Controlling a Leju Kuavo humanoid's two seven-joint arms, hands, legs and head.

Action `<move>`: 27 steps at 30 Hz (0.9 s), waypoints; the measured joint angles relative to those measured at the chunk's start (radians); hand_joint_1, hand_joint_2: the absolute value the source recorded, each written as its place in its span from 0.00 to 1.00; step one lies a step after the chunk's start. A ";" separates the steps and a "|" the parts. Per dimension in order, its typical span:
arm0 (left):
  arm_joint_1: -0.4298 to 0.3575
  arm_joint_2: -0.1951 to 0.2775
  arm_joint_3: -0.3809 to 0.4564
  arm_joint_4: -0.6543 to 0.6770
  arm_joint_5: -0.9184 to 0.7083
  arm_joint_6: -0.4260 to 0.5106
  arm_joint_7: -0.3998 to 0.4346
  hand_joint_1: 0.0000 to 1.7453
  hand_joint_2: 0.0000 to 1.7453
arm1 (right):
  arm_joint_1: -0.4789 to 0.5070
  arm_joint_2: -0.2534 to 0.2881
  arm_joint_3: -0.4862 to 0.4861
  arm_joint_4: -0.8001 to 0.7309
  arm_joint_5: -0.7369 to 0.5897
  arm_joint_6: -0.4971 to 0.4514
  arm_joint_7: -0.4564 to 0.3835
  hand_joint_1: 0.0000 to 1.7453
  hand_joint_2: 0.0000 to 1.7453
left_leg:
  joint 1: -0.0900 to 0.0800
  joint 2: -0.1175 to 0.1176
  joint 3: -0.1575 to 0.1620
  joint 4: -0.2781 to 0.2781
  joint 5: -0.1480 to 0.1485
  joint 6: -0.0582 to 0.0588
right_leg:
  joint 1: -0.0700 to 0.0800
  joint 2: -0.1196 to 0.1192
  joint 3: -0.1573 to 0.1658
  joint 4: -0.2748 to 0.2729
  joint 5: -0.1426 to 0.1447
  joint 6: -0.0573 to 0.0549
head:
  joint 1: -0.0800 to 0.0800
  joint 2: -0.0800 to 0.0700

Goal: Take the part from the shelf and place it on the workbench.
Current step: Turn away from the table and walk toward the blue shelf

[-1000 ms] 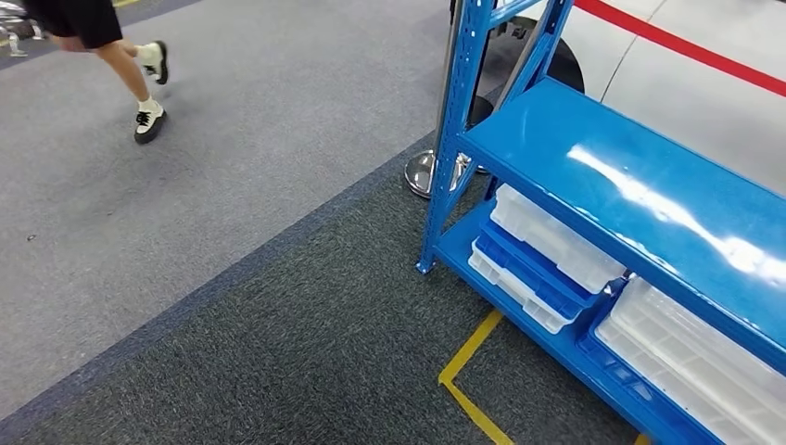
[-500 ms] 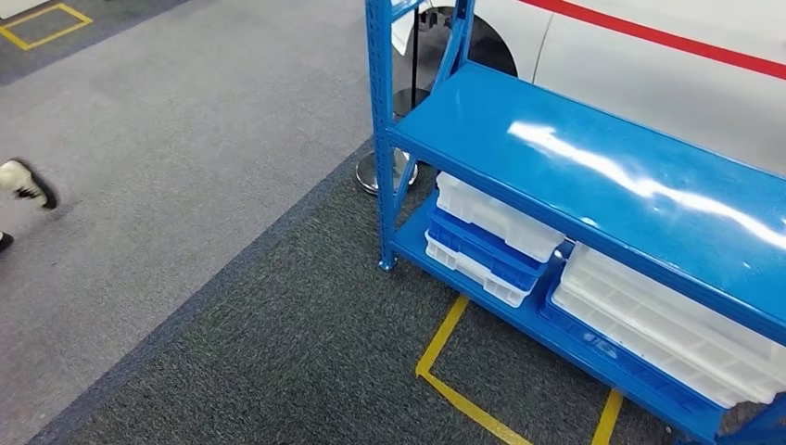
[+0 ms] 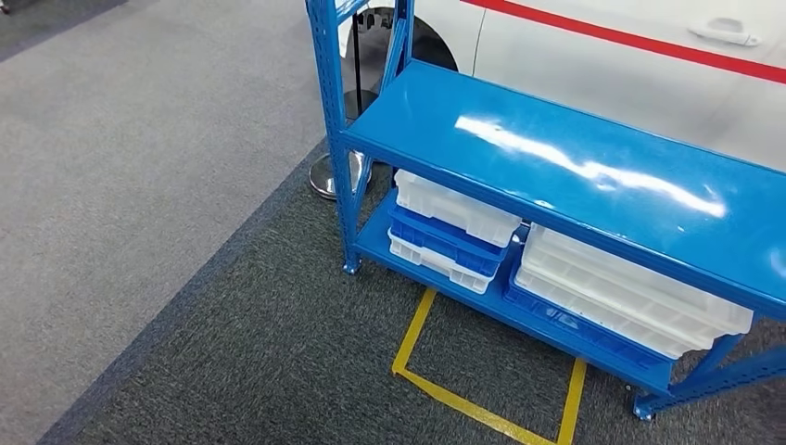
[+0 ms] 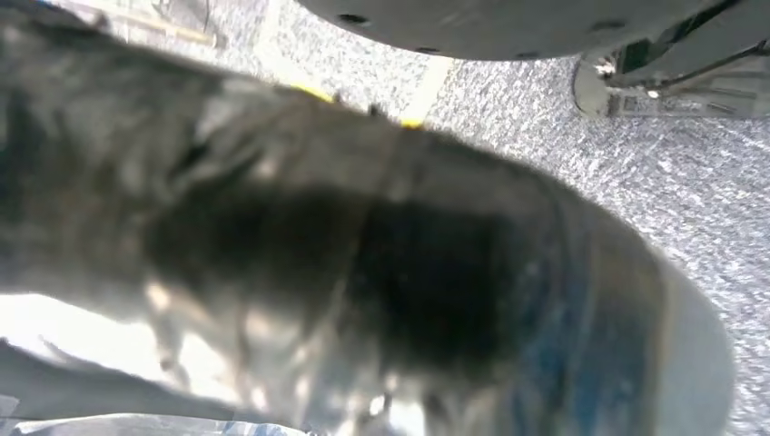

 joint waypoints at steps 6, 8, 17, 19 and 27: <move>0.004 0.000 0.000 0.000 0.000 0.000 0.000 0.00 0.00 | 0.000 -0.001 0.000 0.000 0.000 0.001 0.000 0.00 0.00 | -0.001 0.079 0.005 0.003 -0.011 -0.005 | -0.016 -0.060 -0.019 0.059 0.005 0.018 | 0.002 0.000; 0.004 0.000 0.000 0.000 -0.001 0.000 0.000 0.00 0.00 | -0.001 -0.002 0.000 0.000 0.000 0.002 0.001 0.00 0.00 | -0.005 0.096 0.008 0.008 -0.020 -0.017 | -0.011 -0.098 0.044 -0.060 0.045 0.009 | 0.001 0.000; 0.001 0.000 0.000 0.000 -0.001 -0.005 -0.001 0.00 0.00 | -0.002 -0.001 -0.002 0.000 0.001 0.003 0.009 0.00 0.00 | -0.001 0.025 -0.076 0.230 -0.158 -0.055 | -0.007 -0.035 0.055 -0.105 0.057 -0.043 | -0.001 0.000; 0.005 0.000 0.000 0.000 -0.001 -0.006 -0.001 0.00 0.00 | -0.001 0.000 -0.002 0.000 0.002 0.003 0.009 0.00 0.00 | -0.002 0.017 -0.111 0.296 -0.161 -0.055 | -0.004 -0.009 0.055 -0.103 0.057 -0.045 | -0.001 0.000; -0.002 0.001 0.000 0.000 -0.008 -0.006 0.005 0.00 0.00 | 0.003 0.002 -0.002 0.001 0.020 0.004 0.039 0.00 0.00 | -0.006 -0.019 -0.012 0.017 -0.012 -0.022 | -0.002 0.049 0.047 -0.092 0.058 -0.017 | -0.001 0.000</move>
